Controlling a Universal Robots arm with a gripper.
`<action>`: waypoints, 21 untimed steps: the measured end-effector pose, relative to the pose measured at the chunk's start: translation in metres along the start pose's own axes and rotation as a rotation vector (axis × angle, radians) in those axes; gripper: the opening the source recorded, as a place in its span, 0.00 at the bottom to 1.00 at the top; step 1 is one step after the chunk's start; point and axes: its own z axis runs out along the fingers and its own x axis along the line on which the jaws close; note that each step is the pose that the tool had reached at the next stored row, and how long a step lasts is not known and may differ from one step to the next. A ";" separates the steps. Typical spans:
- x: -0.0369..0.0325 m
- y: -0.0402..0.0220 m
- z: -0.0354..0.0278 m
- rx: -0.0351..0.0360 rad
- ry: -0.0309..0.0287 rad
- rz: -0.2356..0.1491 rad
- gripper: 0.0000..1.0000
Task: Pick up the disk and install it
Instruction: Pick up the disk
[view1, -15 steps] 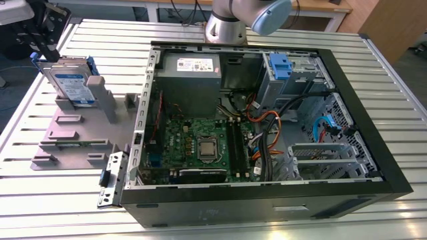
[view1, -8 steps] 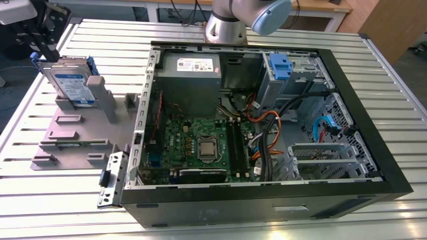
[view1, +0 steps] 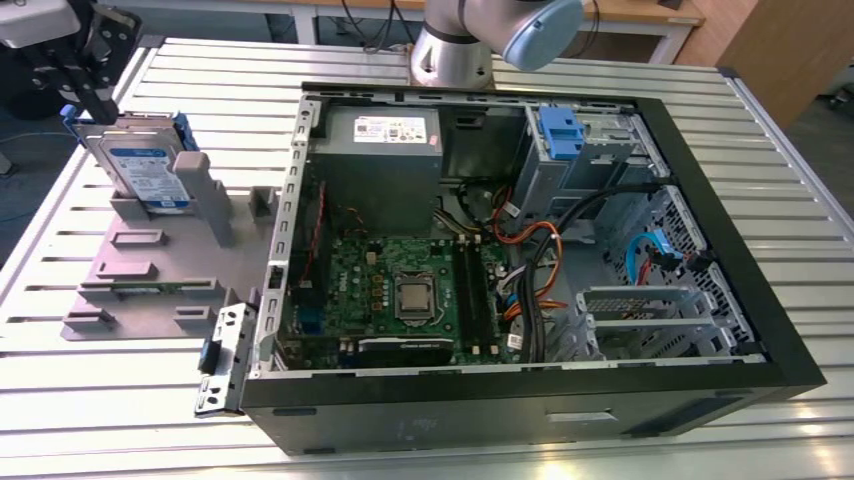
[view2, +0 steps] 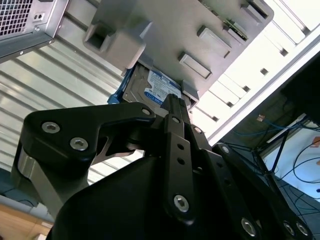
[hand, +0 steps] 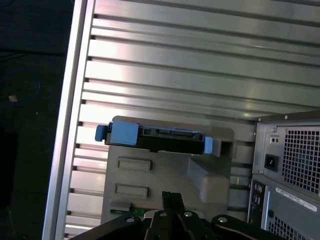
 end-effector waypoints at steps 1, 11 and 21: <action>0.0000 0.0000 0.0000 -0.0001 0.0002 -0.005 0.11; 0.0000 0.0000 0.0000 -0.0013 0.0023 -0.054 0.11; 0.0000 0.0000 0.0000 -0.0025 0.0044 -0.101 0.11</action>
